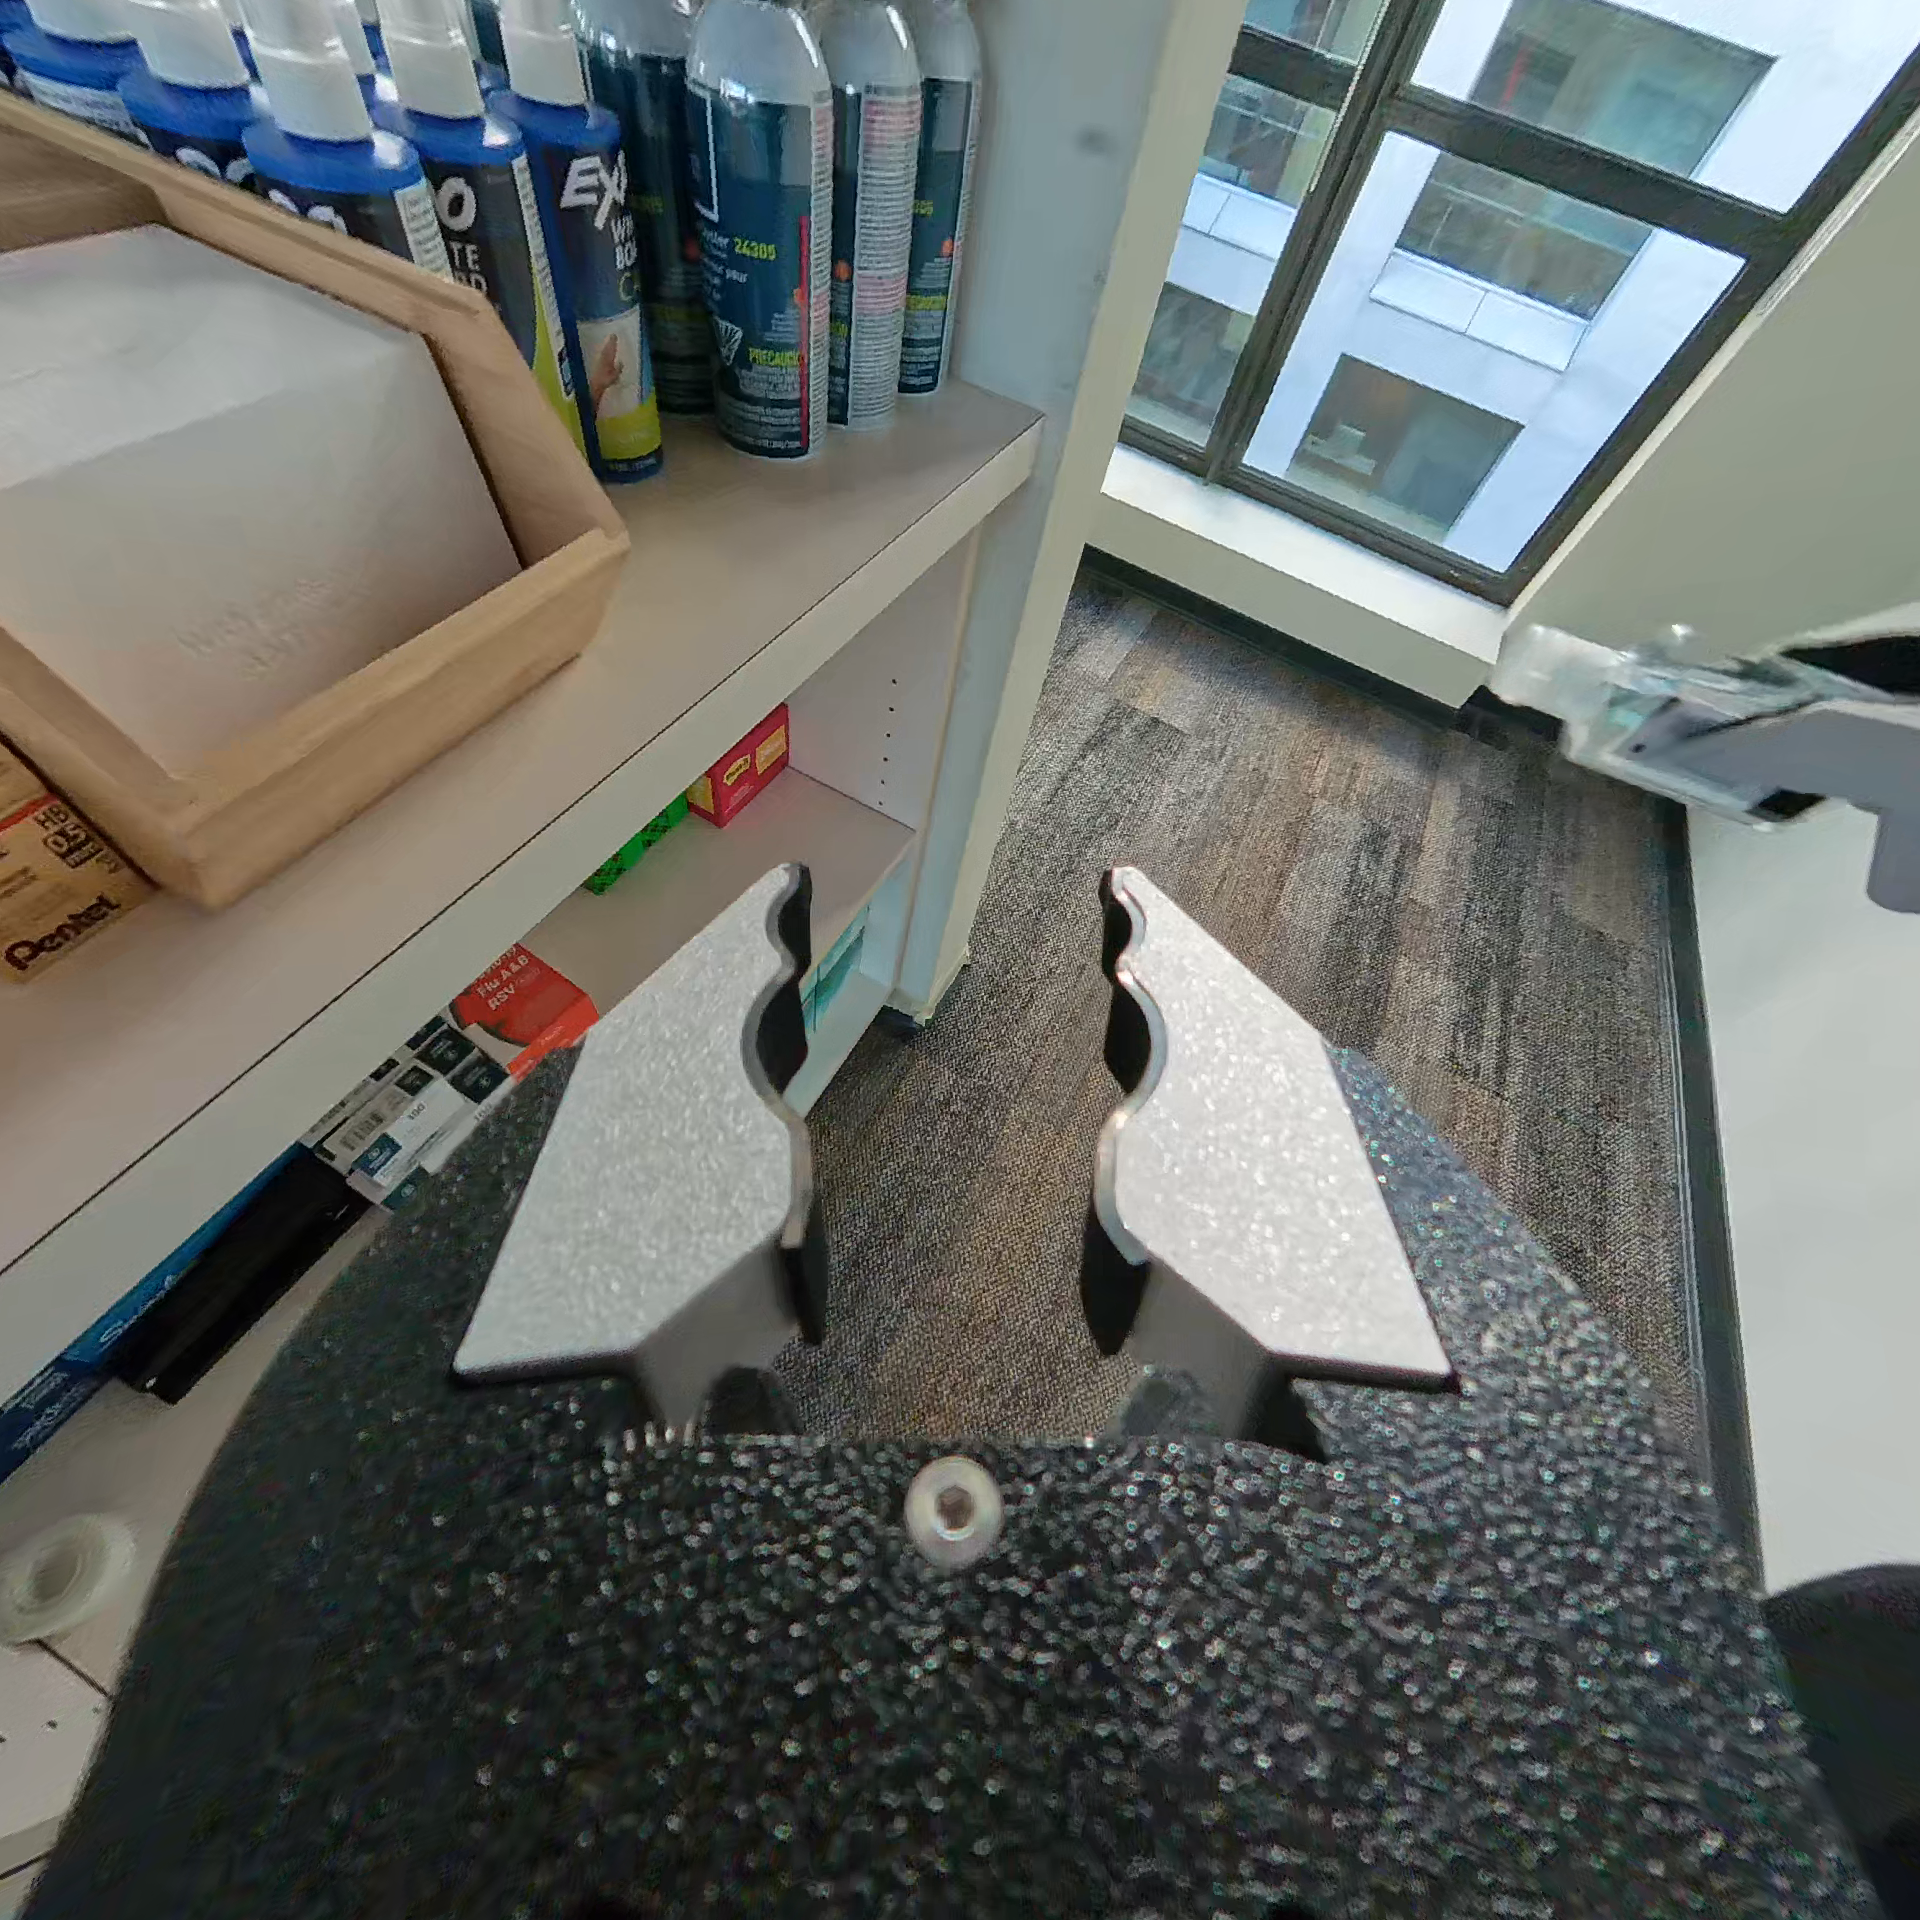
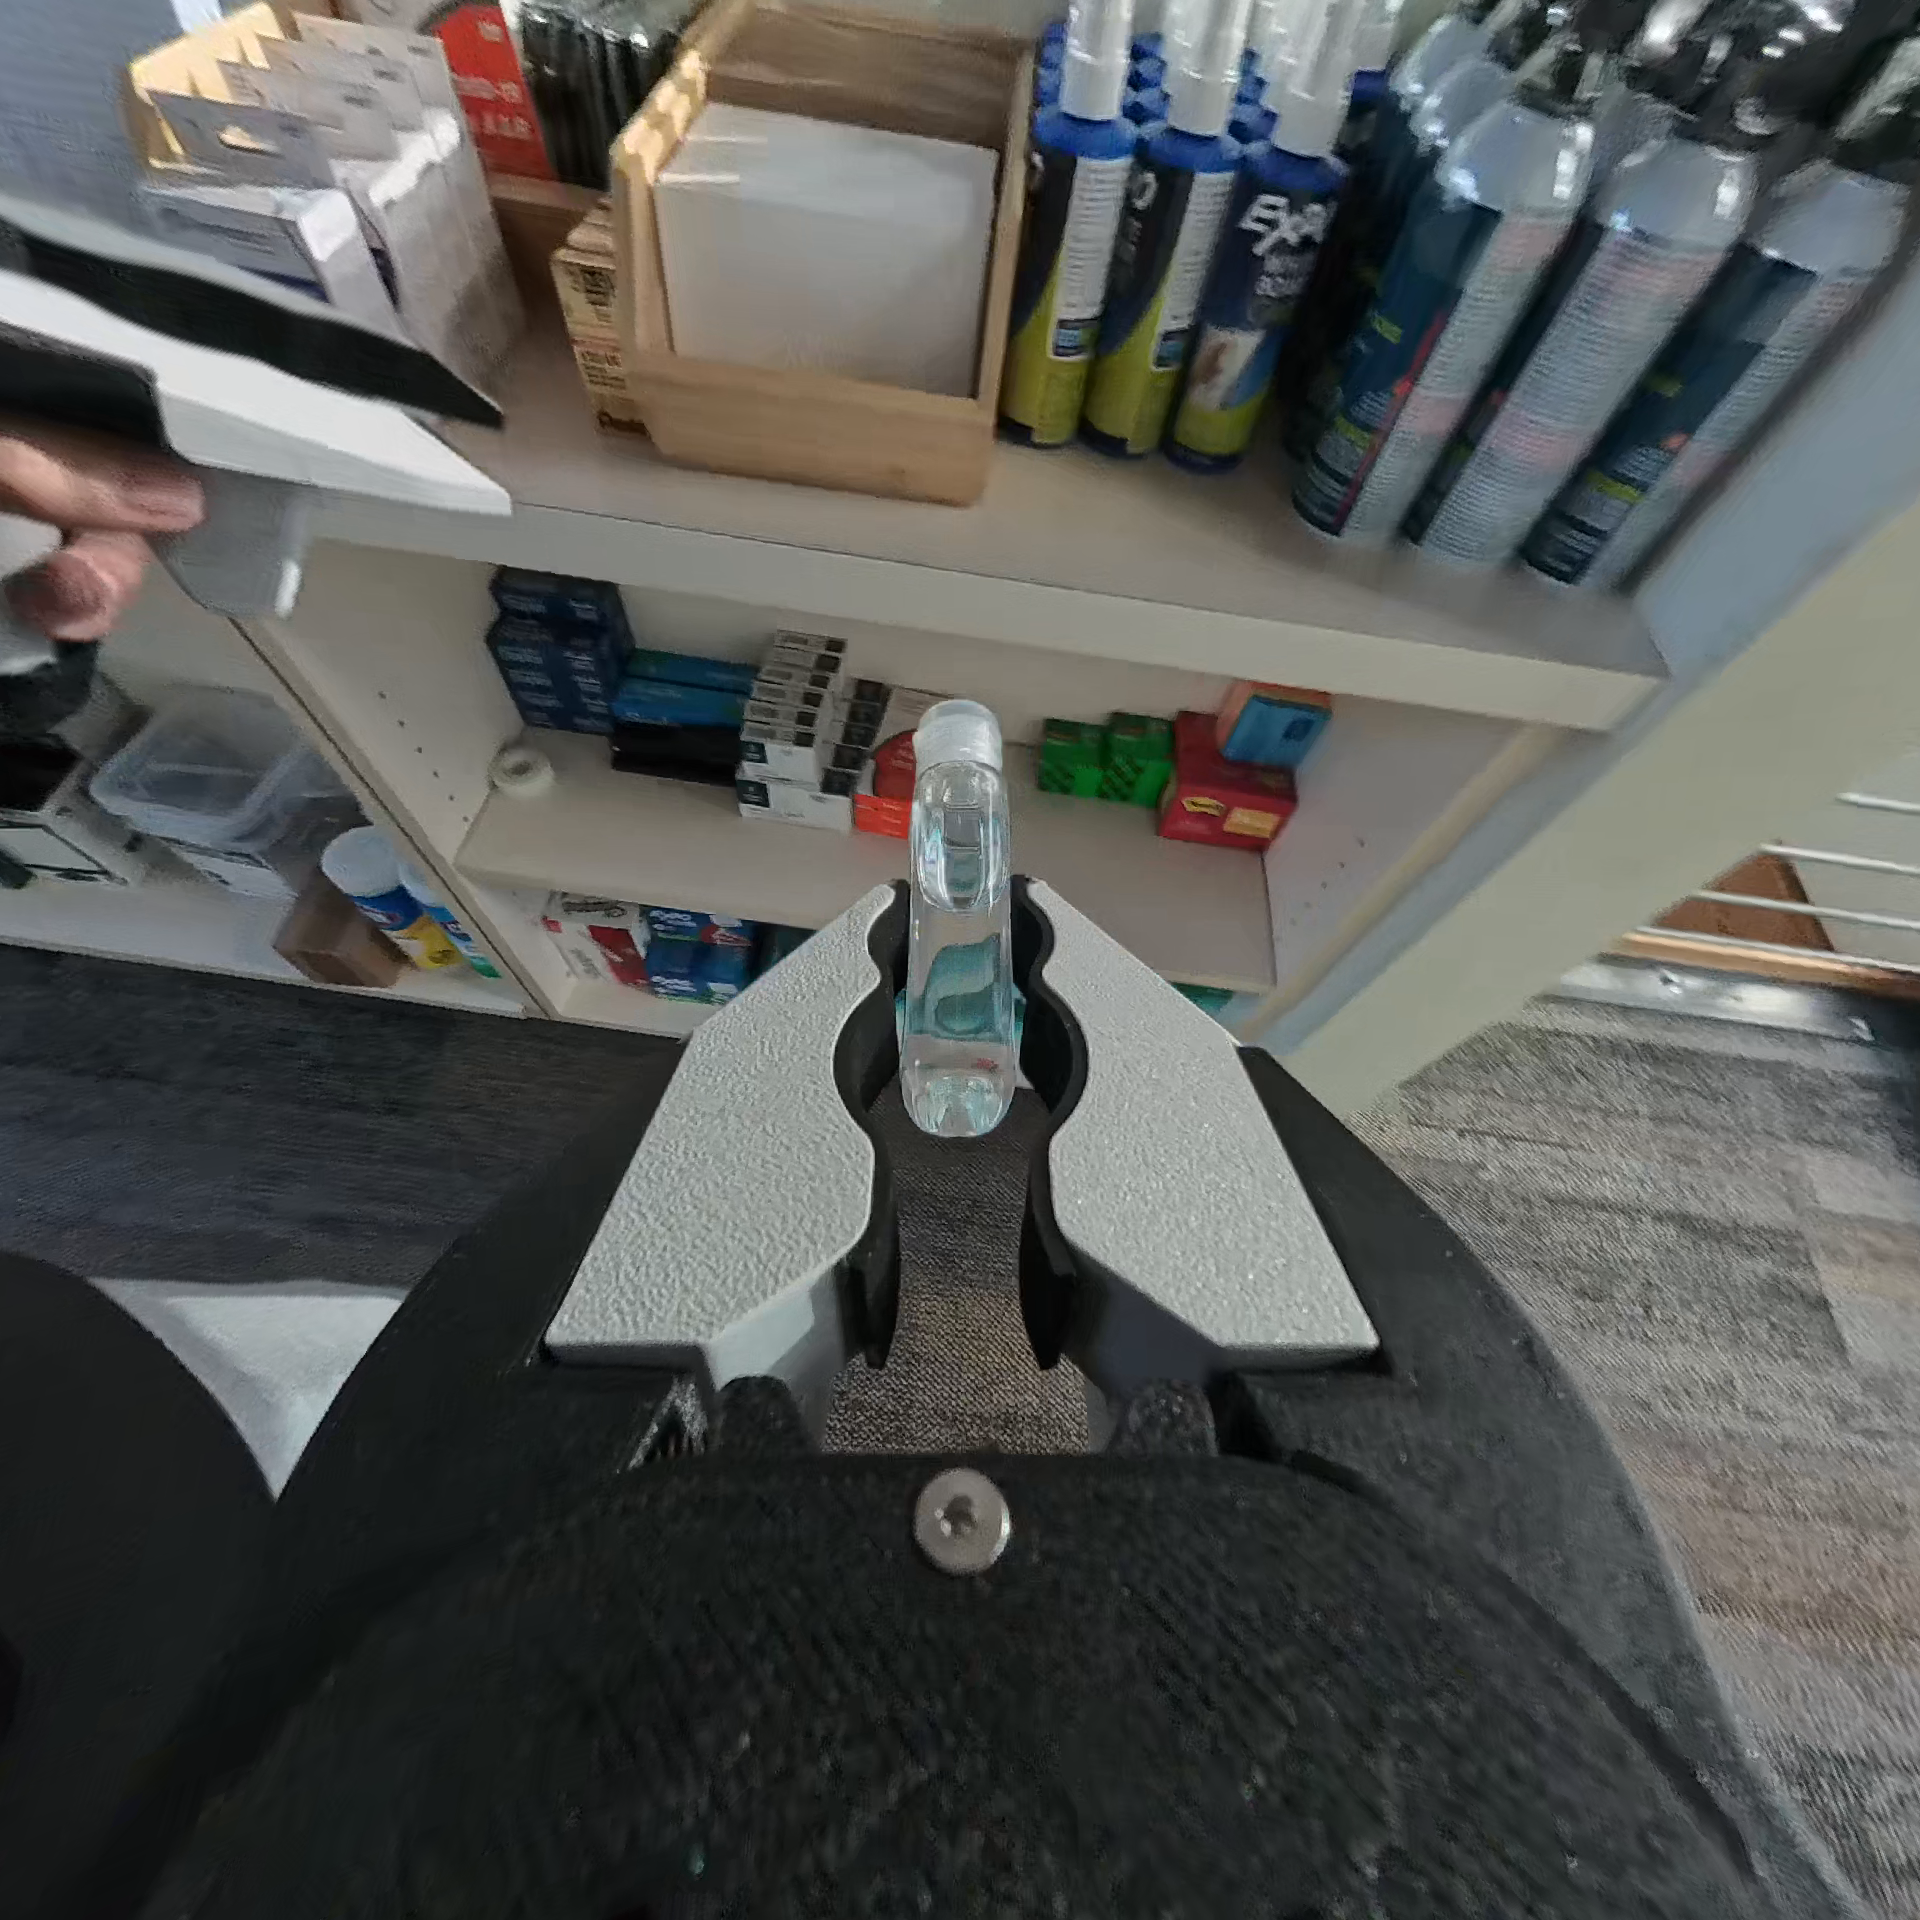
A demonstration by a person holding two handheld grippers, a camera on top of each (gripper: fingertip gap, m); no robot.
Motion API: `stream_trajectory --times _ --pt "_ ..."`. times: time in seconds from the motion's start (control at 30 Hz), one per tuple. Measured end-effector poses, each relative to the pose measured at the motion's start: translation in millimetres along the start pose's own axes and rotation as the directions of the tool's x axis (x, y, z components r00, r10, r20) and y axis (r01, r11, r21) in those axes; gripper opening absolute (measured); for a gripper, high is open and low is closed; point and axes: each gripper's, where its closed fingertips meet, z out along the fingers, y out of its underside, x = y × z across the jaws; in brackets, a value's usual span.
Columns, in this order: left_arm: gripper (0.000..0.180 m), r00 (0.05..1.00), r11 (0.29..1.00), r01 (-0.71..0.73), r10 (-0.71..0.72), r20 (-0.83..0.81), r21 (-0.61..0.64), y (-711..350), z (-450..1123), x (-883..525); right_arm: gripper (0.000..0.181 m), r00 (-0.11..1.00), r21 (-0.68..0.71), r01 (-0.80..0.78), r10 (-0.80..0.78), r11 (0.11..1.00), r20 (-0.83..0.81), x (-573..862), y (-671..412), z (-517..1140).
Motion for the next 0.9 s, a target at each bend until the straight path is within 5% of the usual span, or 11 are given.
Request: stream_trajectory --times 0.57,0.9 --pt "0.053 0.995 0.999 -0.032 0.036 0.093 -0.044 56 -22 20 0.016 0.925 -0.032 0.235 -0.214 0.971 0.315 -40 -5 29" --pt "0.055 0.875 0.988 0.045 -0.110 0.471 0.148 59 -65 69 0.016 0.869 0.116 0.272 -0.295 0.955 0.398 -17 40 -24"
